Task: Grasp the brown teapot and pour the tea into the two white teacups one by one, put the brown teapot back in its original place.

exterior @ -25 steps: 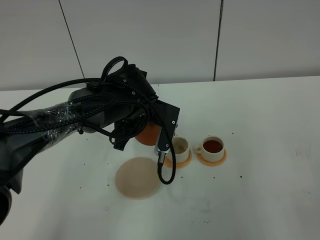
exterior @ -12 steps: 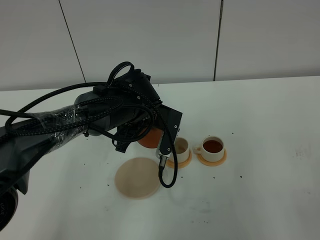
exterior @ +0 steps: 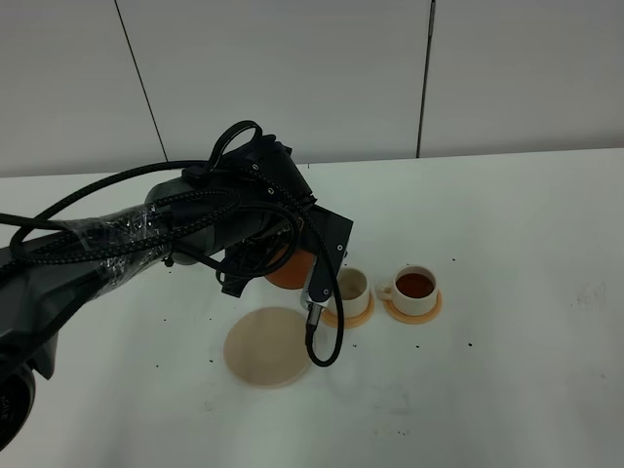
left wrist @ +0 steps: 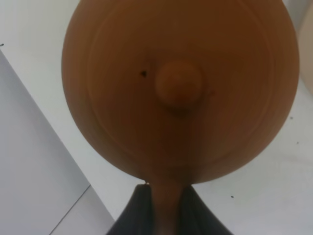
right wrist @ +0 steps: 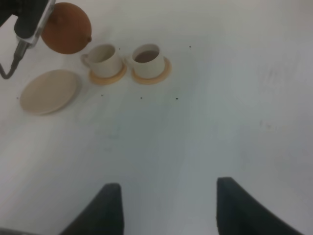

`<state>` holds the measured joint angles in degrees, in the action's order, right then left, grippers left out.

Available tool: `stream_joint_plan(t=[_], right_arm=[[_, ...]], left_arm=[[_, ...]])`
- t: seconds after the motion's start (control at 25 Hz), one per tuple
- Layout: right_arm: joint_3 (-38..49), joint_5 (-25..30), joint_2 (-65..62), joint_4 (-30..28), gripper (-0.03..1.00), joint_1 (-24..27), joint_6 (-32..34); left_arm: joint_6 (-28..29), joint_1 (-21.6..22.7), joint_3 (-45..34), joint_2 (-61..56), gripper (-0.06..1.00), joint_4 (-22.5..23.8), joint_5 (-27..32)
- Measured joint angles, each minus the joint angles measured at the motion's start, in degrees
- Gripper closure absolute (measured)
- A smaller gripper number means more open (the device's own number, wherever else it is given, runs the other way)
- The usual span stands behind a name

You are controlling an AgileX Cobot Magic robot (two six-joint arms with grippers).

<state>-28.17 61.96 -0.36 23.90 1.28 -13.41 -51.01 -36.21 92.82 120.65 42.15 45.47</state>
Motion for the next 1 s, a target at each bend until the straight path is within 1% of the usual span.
stream_joint_plan(t=[1.0], right_arm=[[0.0, 0.0, 0.0, 0.0, 0.55, 0.0, 0.0]], left_arm=[[0.0, 0.0, 0.0, 0.87, 0.78, 0.3, 0.13]])
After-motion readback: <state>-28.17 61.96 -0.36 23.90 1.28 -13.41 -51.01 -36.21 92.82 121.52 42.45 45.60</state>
